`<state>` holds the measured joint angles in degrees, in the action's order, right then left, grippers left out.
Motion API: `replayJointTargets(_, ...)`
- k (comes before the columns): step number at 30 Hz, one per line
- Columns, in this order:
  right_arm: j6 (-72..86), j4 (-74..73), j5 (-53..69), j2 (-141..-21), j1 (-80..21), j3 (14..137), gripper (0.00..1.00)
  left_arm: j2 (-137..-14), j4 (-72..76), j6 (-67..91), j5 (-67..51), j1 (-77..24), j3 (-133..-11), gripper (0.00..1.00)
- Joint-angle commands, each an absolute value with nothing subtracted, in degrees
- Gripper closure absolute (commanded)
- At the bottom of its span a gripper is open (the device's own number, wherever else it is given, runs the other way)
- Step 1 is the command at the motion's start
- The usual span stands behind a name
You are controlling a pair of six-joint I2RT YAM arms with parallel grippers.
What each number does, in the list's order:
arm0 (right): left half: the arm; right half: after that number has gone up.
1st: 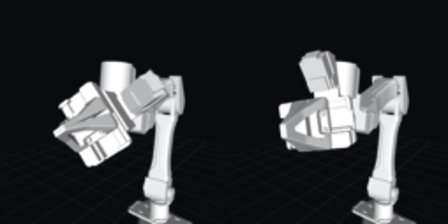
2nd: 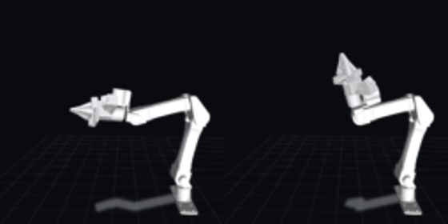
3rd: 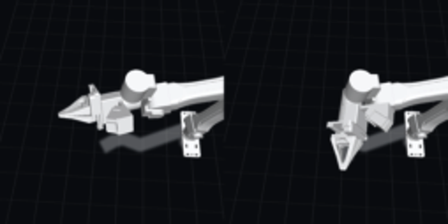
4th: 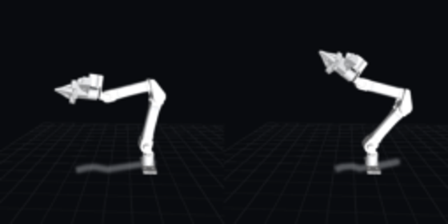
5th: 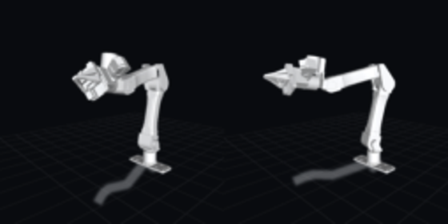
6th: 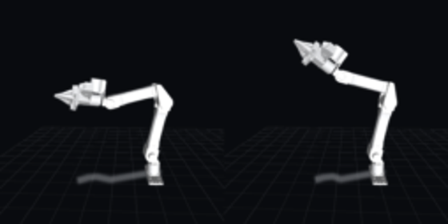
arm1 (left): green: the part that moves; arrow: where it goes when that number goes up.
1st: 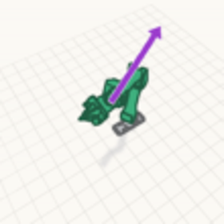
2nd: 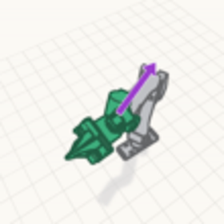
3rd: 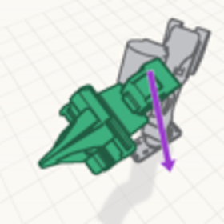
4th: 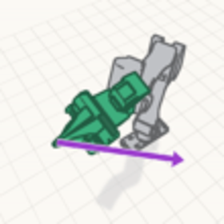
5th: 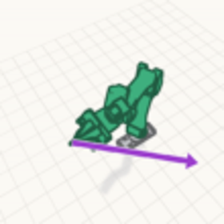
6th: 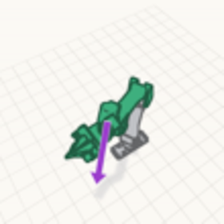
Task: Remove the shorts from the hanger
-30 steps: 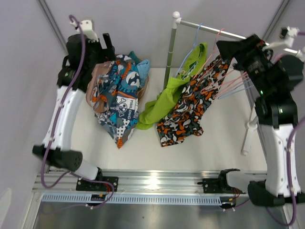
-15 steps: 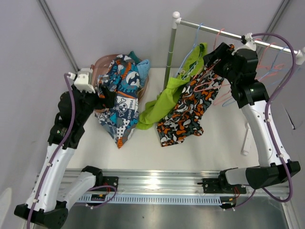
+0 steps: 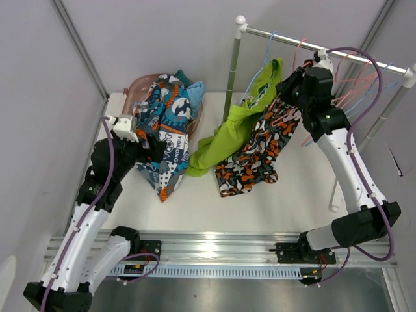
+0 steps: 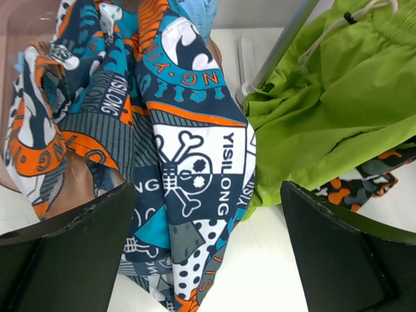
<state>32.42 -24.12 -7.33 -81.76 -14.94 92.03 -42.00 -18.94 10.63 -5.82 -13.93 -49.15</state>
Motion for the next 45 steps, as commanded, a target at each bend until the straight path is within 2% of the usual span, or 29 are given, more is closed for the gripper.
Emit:
replayJointTargets(1, 32.4, -22.8, -9.8, -80.7, -15.5, 94.1, 0.84, -41.9, -13.9, 11.8, -8.6, -14.2, -48.8, 0.01)
replayJointTargets(6, 33.2, -25.1, -12.1, -77.6, -15.5, 94.1, 1.0, -40.7, -12.4, 11.0, -14.6, -14.4, -49.5, 0.01)
replayJointTargets(9, 34.2, -25.9, -12.1, -75.2, -15.6, 94.5, 1.0, -40.5, -10.2, 12.0, -21.1, -17.7, -51.4, 0.01)
replayJointTargets(13, 36.0, -26.5, -12.3, -72.6, -16.5, 96.1, 1.0, -44.1, -6.5, 11.5, -25.1, -29.8, -54.9, 0.01)
replayJointTargets(15, 37.9, -26.9, -12.8, -71.2, -17.1, 97.1, 1.0, -46.1, -4.0, 10.6, -25.3, -36.2, -56.7, 0.01)
replayJointTargets(24, 43.7, -24.8, -13.2, -68.4, -21.1, 97.0, 1.0, -59.9, 4.7, 8.3, -20.4, -52.3, -63.8, 0.01)
replayJointTargets(28, 45.3, -24.3, -13.4, -68.1, -22.9, 97.1, 1.0, -66.3, 7.2, 7.3, -18.4, -55.8, -67.6, 0.01)
replayJointTargets(37, 46.1, -24.4, -14.2, -66.4, -24.9, 96.9, 1.0, -77.4, 9.7, 6.4, -19.5, -56.9, -74.1, 0.01)
replayJointTargets(38, 46.1, -24.3, -14.0, -66.4, -24.8, 96.9, 1.0, -78.4, 9.8, 6.6, -19.7, -56.9, -74.6, 0.06)
replayJointTargets(40, 46.0, -24.6, -13.9, -66.4, -24.9, 97.5, 1.0, -80.7, 9.6, 6.7, -20.0, -57.0, -75.8, 0.23)
replayJointTargets(41, 45.8, -24.7, -13.9, -66.5, -24.8, 97.6, 1.0, -81.2, 9.1, 6.7, -19.6, -57.0, -76.4, 0.41)
replayJointTargets(43, 45.4, -25.0, -14.1, -66.4, -24.8, 98.0, 1.0, -81.8, 9.0, 6.6, -18.7, -57.3, -76.3, 0.61)
replayJointTargets(44, 45.4, -25.0, -14.2, -66.4, -24.8, 98.1, 1.0, -81.7, 9.5, 6.6, -17.9, -57.4, -75.5, 0.84)
replayJointTargets(45, 45.4, -25.1, -14.2, -66.4, -24.8, 98.2, 1.0, -81.5, 9.9, 6.7, -17.3, -57.4, -75.0, 0.94)
